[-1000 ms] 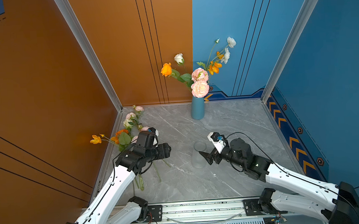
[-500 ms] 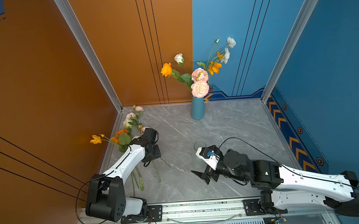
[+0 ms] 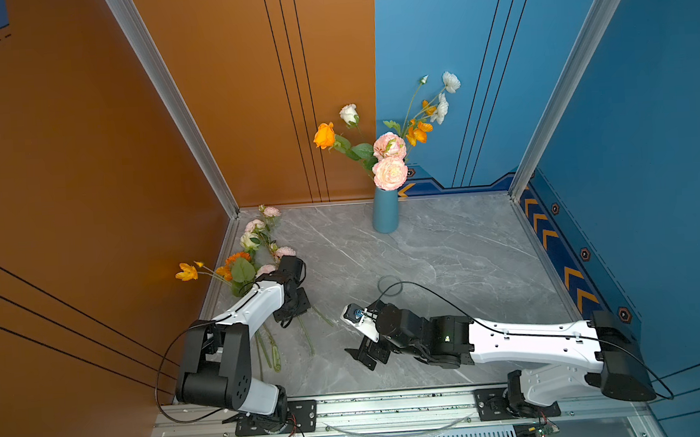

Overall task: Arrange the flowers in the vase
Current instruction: 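Close the left gripper on the pink rose stems while the right draws back, then lift the pink roses upright with the left gripper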

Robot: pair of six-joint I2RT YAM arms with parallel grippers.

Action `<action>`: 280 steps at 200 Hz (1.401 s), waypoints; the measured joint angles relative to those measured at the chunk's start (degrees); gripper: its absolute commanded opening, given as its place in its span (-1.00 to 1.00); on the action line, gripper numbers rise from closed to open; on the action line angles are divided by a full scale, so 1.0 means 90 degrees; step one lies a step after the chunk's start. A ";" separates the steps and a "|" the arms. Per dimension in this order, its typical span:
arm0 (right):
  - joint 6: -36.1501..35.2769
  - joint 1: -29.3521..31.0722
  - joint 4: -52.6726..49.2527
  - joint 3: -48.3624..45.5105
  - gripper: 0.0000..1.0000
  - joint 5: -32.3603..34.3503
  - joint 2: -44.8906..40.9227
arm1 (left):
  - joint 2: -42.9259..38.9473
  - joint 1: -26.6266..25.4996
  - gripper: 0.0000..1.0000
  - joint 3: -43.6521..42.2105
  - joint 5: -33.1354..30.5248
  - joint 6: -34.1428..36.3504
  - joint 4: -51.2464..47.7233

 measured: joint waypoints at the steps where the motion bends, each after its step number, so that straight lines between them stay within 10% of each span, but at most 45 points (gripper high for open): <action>1: 0.0000 0.0000 0.0010 0.0000 1.00 -0.0007 0.0005 | 0.0007 0.0010 -0.43 0.0000 0.0005 0.0010 0.0010; 184: -0.0007 -0.0151 0.0066 0.0041 1.00 -0.0085 -0.0250 | 0.0539 0.0053 -0.94 0.0097 0.0175 0.0000 0.0223; 280: -0.0236 -0.0527 0.0015 0.0170 1.00 -0.0384 -0.0219 | -0.2086 0.0155 -1.00 0.0226 -0.0240 0.0051 -0.0850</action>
